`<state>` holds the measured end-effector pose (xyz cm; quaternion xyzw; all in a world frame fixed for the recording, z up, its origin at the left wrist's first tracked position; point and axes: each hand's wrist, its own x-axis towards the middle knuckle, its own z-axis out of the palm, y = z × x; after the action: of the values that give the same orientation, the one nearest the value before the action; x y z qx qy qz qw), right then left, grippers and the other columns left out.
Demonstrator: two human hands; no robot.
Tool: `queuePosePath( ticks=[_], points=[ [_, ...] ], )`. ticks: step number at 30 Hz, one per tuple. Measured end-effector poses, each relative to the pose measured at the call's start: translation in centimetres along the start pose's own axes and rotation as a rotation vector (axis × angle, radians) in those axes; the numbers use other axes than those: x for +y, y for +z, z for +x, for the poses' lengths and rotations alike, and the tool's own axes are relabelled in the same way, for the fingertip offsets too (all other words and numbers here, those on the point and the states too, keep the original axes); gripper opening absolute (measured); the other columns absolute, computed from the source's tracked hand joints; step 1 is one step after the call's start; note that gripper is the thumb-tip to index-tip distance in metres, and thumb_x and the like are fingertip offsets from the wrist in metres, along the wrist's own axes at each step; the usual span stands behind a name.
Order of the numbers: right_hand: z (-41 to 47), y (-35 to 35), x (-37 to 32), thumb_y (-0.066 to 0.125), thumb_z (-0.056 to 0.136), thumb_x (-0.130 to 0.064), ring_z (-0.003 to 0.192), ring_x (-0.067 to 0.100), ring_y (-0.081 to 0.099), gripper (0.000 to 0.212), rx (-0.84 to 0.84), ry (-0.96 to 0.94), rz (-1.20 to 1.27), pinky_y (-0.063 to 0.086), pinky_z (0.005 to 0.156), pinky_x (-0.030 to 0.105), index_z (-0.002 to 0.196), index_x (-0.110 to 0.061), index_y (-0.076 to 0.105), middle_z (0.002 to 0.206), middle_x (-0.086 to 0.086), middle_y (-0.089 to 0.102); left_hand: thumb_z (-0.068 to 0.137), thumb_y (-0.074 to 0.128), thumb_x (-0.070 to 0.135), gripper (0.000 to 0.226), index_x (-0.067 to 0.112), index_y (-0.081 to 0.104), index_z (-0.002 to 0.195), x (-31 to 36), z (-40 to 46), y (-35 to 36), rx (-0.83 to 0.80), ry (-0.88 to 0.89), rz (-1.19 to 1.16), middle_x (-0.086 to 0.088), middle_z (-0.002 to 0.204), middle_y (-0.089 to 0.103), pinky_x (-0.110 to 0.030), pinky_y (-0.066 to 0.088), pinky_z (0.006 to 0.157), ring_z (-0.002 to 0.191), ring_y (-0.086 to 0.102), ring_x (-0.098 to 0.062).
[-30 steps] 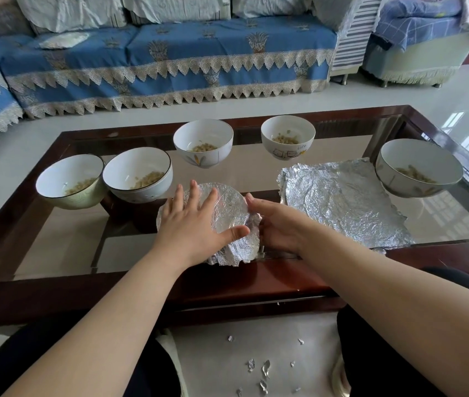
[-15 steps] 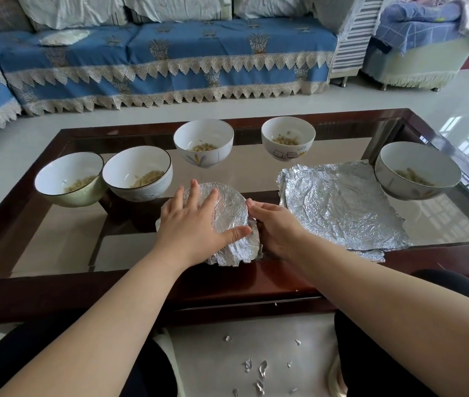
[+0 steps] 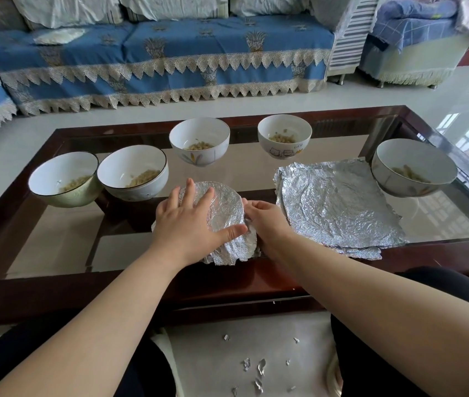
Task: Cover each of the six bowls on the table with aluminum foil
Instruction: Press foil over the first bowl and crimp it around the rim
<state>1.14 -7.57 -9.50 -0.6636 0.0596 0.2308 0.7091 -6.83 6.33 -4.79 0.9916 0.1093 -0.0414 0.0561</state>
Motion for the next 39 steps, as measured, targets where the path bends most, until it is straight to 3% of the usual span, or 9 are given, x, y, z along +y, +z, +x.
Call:
queuePosePath(
  ticks=[3,7,10,16,19,25,30,33,39],
  points=[
    [0.1,0.1,-0.1,0.064,0.092,-0.023,0.054,0.011,0.051,0.017,0.016,-0.004,-0.034,0.047,0.064,0.03,0.083,-0.009,0.065,0.061,-0.001,0.058,0.047,0.0,0.1,0.129,0.035,0.008,0.158,0.0,0.0,0.0,0.007,-0.001,0.003,-0.006,0.167,-0.006,-0.051,0.008,0.119,0.152,-0.003,-0.03],
    [0.2,0.3,-0.2,0.067,0.09,-0.018,0.059,0.017,0.055,0.017,0.043,-0.024,-0.021,0.05,0.06,0.031,0.097,-0.002,0.067,0.073,0.01,0.064,0.048,0.0,0.101,0.128,0.035,0.01,0.158,0.0,0.0,0.2,0.02,0.0,0.006,-0.006,0.167,-0.004,-0.052,0.009,0.119,0.152,-0.002,-0.031],
    [0.0,0.0,-0.5,0.065,0.091,-0.015,0.041,0.003,0.048,0.012,0.095,-0.111,-0.146,0.043,0.046,0.019,0.095,-0.004,0.068,0.058,-0.002,0.058,0.049,0.0,0.101,0.128,0.035,0.014,0.157,0.0,0.1,0.3,0.05,-0.003,0.014,-0.007,0.167,0.0,-0.052,0.013,0.118,0.152,0.002,-0.031],
    [-1.4,-0.9,-1.7,0.045,0.101,-0.029,0.072,0.011,0.062,0.021,0.131,-0.294,-0.268,0.053,0.069,0.031,0.101,-0.015,0.061,0.081,-0.005,0.065,0.053,0.007,0.1,0.125,0.032,0.017,0.157,1.5,0.4,0.3,0.058,-0.106,-0.022,-0.009,0.167,0.001,-0.052,0.011,0.119,0.152,0.002,-0.033],
    [-2.1,-1.2,-2.0,0.05,0.098,-0.038,0.068,0.004,0.058,0.025,0.051,-0.32,-0.335,0.046,0.062,0.019,0.102,-0.016,0.062,0.08,-0.009,0.063,0.054,0.006,0.099,0.124,0.03,0.016,0.157,2.3,0.8,0.2,0.062,-0.149,-0.033,-0.009,0.167,0.001,-0.054,0.011,0.118,0.152,0.001,-0.035],
    [-1.4,-1.6,-2.3,0.059,0.096,-0.029,0.076,0.005,0.056,0.014,-0.09,-0.144,-0.125,0.042,0.063,0.02,0.095,-0.015,0.059,0.086,-0.004,0.061,0.058,0.007,0.099,0.121,0.031,0.013,0.157,2.9,1.1,0.1,0.037,-0.16,-0.031,-0.004,0.167,-0.002,-0.057,0.012,0.117,0.151,-0.001,-0.038],
    [-1.6,-2.2,-2.6,0.053,0.098,-0.018,0.053,0.007,0.06,0.012,-0.269,-0.003,0.103,0.047,0.049,0.022,0.091,-0.011,0.058,0.066,-0.002,0.063,0.058,0.006,0.099,0.121,0.032,0.013,0.158,2.8,1.2,0.1,0.033,-0.155,-0.027,-0.003,0.167,-0.002,-0.057,0.011,0.117,0.151,-0.001,-0.038],
    [-1.7,-2.3,-2.7,0.05,0.098,-0.01,0.051,0.009,0.063,0.017,-0.343,0.055,0.265,0.051,0.048,0.021,0.087,-0.007,0.063,0.063,0.001,0.066,0.059,0.008,0.099,0.119,0.032,0.013,0.157,2.7,1.2,0.2,0.034,-0.154,-0.03,-0.003,0.167,-0.002,-0.057,0.011,0.117,0.151,-0.001,-0.037],
    [-1.2,-2.2,-2.4,0.053,0.096,-0.01,0.053,0.012,0.059,0.015,-0.342,0.116,0.336,0.053,0.051,0.023,0.086,-0.009,0.064,0.065,0.002,0.063,0.059,0.008,0.099,0.12,0.032,0.014,0.158,2.7,1.2,0.2,0.039,-0.15,-0.025,-0.003,0.167,-0.001,-0.056,0.012,0.117,0.151,0.0,-0.037]
  ],
)
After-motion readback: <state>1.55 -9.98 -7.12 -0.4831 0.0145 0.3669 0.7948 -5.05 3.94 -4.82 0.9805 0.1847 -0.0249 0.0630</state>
